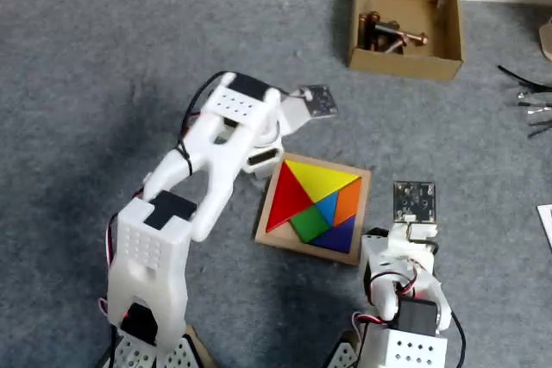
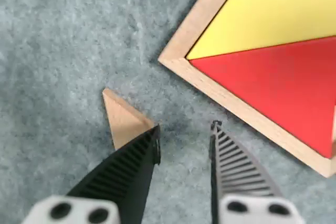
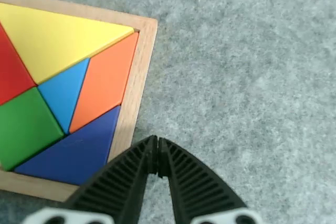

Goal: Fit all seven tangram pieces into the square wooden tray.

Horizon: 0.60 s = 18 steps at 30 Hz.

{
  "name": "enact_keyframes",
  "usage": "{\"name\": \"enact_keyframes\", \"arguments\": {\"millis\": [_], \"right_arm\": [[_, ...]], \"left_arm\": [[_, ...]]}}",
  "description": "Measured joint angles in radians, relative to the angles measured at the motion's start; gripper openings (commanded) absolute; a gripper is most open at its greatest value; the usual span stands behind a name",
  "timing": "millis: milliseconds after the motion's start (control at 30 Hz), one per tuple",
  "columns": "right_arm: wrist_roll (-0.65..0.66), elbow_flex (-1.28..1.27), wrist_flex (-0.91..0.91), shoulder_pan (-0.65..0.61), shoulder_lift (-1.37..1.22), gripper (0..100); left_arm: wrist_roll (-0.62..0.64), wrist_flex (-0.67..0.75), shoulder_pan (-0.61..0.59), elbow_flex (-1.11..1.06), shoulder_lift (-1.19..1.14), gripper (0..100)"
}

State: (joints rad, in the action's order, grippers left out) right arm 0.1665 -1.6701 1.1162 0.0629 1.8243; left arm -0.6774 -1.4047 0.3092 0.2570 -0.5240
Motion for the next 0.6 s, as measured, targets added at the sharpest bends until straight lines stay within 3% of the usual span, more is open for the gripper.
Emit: {"name": "enact_keyframes", "arguments": {"millis": [400, 600], "right_arm": [[0.0, 0.0, 0.0, 0.0, 0.0, 1.1], [0.0, 0.0, 0.0, 0.0, 0.0, 1.1]], "left_arm": [[0.003, 0.11, -0.074, 0.029, -0.11, 15], [0.005, 0.057, -0.091, 0.16, -0.175, 15]]}}
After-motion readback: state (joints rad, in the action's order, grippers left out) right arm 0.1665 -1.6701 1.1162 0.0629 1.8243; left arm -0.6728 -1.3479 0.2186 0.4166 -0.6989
